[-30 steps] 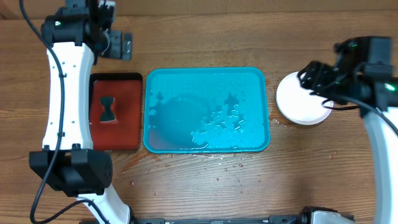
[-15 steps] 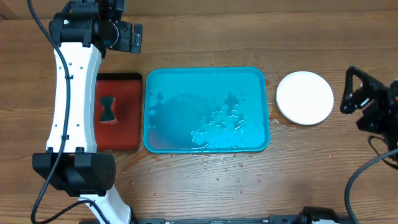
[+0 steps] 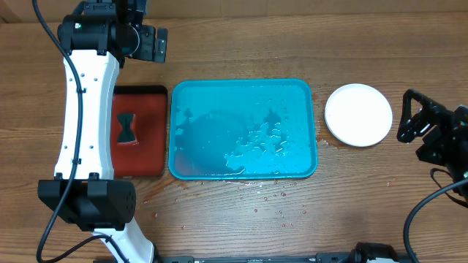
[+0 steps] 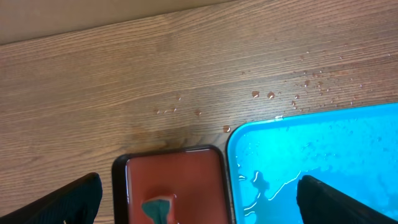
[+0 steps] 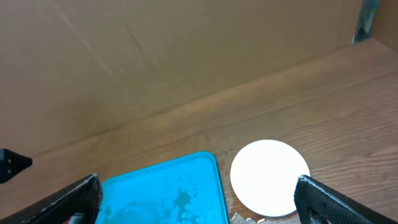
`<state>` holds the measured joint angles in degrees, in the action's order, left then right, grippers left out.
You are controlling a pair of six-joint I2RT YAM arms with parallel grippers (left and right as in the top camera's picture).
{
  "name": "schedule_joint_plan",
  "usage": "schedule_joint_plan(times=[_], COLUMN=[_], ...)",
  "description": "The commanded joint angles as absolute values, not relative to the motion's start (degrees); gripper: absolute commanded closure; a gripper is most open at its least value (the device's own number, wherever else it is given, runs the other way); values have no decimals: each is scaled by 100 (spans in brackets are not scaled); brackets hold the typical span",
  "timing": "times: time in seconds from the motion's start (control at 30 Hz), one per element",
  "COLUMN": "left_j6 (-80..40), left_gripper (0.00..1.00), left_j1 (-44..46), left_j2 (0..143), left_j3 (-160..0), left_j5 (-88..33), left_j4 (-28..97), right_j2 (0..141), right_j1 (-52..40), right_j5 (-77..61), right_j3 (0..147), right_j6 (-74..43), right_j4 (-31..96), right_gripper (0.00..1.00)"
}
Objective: Clean dirty plates on tray and stack at the side
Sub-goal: 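Open the right gripper and withdraw it from the plate stack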
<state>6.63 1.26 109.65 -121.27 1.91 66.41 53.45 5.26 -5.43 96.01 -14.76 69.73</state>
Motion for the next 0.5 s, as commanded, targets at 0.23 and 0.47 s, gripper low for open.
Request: schedule_joint_plan(times=[0.23, 0.47], left_j6=[709, 707], left_gripper=[0, 0], left_j1=[130, 130], left_j2=[10938, 10938], left_j3=[-12164, -12164], left_j5=[126, 126], left_j4=[6643, 6643], right_j2=[3852, 2482], right_j1=[196, -36], right_j5=[-414, -585], right_j3=[6987, 4532], right_j6=[-1037, -888], right_j4=[4716, 2563], right_gripper=[0, 0])
